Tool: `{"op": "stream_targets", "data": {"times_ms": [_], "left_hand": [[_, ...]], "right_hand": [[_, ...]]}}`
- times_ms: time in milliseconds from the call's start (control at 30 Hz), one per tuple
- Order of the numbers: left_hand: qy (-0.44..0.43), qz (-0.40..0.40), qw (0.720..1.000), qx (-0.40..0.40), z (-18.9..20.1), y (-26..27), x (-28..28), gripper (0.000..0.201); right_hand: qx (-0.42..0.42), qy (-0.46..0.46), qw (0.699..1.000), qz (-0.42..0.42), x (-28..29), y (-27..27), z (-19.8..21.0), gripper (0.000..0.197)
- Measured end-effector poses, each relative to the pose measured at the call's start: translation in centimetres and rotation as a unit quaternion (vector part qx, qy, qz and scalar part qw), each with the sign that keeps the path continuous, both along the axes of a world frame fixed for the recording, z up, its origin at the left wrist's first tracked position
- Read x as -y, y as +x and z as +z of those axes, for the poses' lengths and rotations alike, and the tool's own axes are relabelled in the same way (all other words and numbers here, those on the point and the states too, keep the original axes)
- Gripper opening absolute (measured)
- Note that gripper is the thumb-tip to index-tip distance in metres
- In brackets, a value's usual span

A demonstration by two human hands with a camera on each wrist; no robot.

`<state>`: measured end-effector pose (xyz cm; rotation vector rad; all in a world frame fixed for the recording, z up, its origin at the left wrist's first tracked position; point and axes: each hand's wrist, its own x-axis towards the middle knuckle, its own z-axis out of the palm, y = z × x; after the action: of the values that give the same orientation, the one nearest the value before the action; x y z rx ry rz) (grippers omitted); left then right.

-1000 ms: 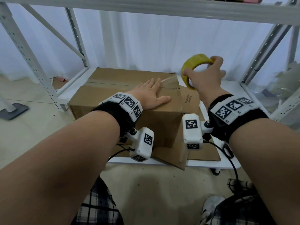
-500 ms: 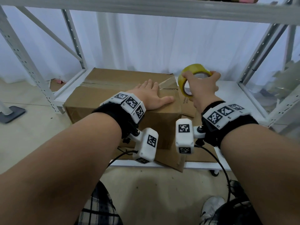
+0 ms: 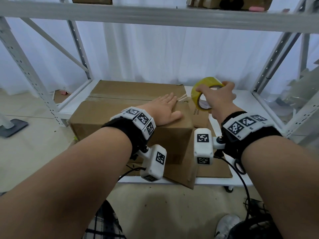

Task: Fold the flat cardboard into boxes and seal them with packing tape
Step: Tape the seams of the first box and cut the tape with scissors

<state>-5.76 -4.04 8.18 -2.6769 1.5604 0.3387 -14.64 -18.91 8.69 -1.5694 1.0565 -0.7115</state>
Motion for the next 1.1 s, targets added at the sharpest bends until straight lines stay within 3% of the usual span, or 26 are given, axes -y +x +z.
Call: {"op": "stream_targets", "data": {"times_ms": [333, 500, 633, 767, 833, 933, 1000, 1100], "left_hand": [[-0.001, 0.024, 1.000, -0.007, -0.1, -0.2, 0.4, 0.076], [0.009, 0.025, 1.000, -0.012, 0.1, -0.3, 1.1, 0.073], [0.032, 0.029, 0.999, -0.012, 0.2, -0.6, 1.9, 0.085], [0.026, 0.029, 0.999, 0.003, -0.1, -1.4, 2.2, 0.094], [0.011, 0.001, 1.000, 0.014, -0.3, -1.7, 2.5, 0.093], [-0.001, -0.030, 0.999, 0.017, 0.0, -1.8, 2.8, 0.087], [-0.019, -0.034, 0.999, 0.000, 0.4, -1.4, 2.0, 0.077], [-0.055, -0.021, 0.998, -0.037, 0.7, 0.0, -0.7, 0.067]], "right_hand": [[-0.072, 0.011, 0.997, 0.008, 1.6, -1.0, -4.8, 0.088], [-0.076, 0.070, 0.995, 0.016, 1.3, -0.3, -6.7, 0.117], [-0.098, 0.102, 0.988, 0.064, 2.1, -0.1, -7.0, 0.133], [-0.163, 0.075, 0.979, 0.099, 2.7, -0.4, -6.5, 0.114], [-0.157, -0.009, 0.982, 0.107, 3.1, -0.5, -5.8, 0.099], [-0.073, -0.167, 0.973, 0.144, 2.6, -0.3, -3.3, 0.059], [-0.056, -0.205, 0.948, 0.237, 1.5, 0.3, -2.2, 0.047], [-0.193, -0.326, 0.857, 0.349, 0.3, 1.0, -2.4, 0.045]]}}
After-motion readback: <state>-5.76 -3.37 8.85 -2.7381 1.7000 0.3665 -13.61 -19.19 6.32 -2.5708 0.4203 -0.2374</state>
